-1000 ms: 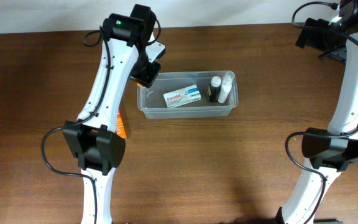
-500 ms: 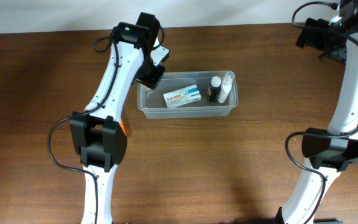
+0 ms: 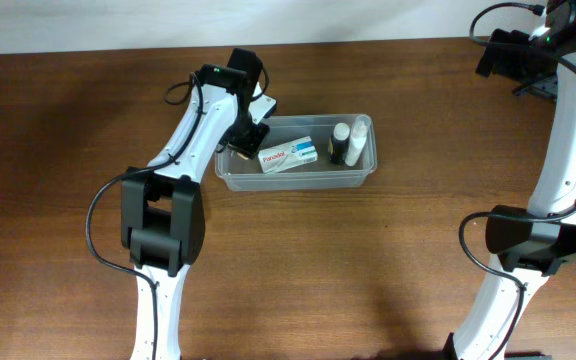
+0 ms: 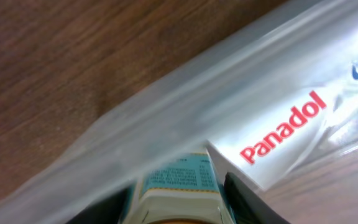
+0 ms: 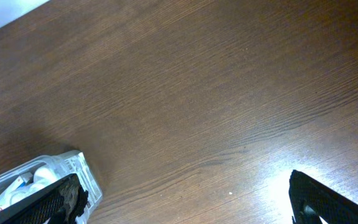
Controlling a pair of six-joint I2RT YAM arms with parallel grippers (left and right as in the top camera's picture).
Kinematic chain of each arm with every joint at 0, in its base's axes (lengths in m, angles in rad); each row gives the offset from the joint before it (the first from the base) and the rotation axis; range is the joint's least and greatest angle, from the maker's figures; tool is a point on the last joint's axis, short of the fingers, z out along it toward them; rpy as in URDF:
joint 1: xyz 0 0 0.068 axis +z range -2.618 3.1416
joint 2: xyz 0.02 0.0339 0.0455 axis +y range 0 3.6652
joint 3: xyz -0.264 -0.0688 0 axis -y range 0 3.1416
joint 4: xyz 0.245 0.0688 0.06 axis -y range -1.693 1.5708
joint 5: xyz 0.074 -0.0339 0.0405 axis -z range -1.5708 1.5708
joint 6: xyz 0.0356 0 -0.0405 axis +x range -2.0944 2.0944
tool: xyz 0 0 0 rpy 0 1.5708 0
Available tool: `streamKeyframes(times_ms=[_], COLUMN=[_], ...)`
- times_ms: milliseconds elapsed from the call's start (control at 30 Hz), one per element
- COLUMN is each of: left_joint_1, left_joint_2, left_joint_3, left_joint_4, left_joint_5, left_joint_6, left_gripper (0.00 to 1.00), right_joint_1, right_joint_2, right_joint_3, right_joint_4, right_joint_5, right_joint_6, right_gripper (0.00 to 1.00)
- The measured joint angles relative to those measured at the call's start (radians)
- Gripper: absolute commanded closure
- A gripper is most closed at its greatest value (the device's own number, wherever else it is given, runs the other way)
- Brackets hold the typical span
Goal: Pack container
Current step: 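Carry the gold jar into the container's left end and lower it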
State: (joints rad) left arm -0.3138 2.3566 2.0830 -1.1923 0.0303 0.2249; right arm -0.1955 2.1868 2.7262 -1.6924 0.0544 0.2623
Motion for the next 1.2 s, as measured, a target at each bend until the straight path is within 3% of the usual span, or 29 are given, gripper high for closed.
streamKeyframes(times_ms=[200,233,700,1133,1200], left_joint_1=[0.0,0.0,0.0,0.0,0.0], left_joint_2=[0.0,0.0,0.0,0.0,0.0], left_joint_3=[-0.034,-0.034,-0.034,-0.034,-0.034], left_joint_4=[0.029,0.031,0.034,0.033,0.033], left_joint_5=[0.0,0.0,-0.006,-0.103,-0.11], left_joint_6=[0.0,0.0,0.0,-0.005,-0.005], left_gripper=[0.7,0.62,0.61,0.61,0.52], right_joint_1=[0.0,0.0,0.0,0.0,0.0], right_joint_2=[0.0,0.0,0.0,0.0,0.0], right_joint_3=[0.0,0.0,0.0,0.0,0.0], right_joint_4=[0.0,0.0,0.0,0.0,0.0], right_joint_5=[0.0,0.0,0.0,0.0,0.0], right_joint_6=[0.0,0.0,0.0,0.0,0.0], right_gripper=[0.02,0.02,0.01,0.02,0.02])
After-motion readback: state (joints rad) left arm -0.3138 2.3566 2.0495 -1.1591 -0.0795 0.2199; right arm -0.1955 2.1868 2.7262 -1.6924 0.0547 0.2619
